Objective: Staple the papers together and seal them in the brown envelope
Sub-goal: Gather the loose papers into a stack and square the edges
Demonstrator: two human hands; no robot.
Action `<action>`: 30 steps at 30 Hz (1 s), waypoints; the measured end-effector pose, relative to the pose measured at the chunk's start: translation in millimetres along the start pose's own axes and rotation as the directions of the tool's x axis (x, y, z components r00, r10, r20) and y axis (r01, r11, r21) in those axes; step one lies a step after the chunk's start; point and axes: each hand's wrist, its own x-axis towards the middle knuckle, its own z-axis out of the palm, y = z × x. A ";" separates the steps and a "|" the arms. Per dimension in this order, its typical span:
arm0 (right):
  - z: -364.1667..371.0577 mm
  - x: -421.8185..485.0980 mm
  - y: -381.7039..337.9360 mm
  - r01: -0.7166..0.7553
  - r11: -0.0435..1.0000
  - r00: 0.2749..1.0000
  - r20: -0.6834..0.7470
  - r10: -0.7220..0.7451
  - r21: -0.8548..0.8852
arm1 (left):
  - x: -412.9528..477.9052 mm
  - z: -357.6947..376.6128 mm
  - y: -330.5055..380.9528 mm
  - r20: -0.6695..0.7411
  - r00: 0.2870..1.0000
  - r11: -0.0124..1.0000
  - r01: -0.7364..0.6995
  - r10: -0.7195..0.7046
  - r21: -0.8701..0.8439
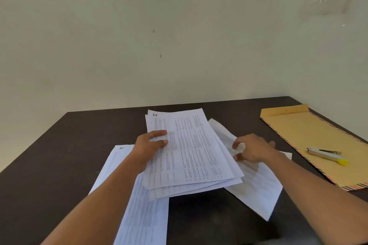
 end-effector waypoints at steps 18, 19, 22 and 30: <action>-28.9 -18.2 -34.5 0.298 0.588 0.953 -0.194 -0.234 0.752 | 1.7 22.3 4.7 0.019 1.000 0.986 -0.007 0.011 -0.168; -29.7 -19.6 -36.5 0.309 0.584 0.949 -0.205 -0.238 0.750 | 2.0 23.9 7.4 0.010 1.000 0.986 -0.025 0.027 -0.165; -31.9 -23.6 -41.9 0.325 0.574 0.944 -0.219 -0.248 0.751 | 2.8 29.3 14.3 0.009 0.997 0.990 -0.073 0.075 -0.122; -46.7 -25.0 -48.2 0.224 0.512 0.957 -0.089 -0.275 0.830 | 3.3 26.1 19.6 -0.046 0.995 0.990 -0.096 0.092 -0.099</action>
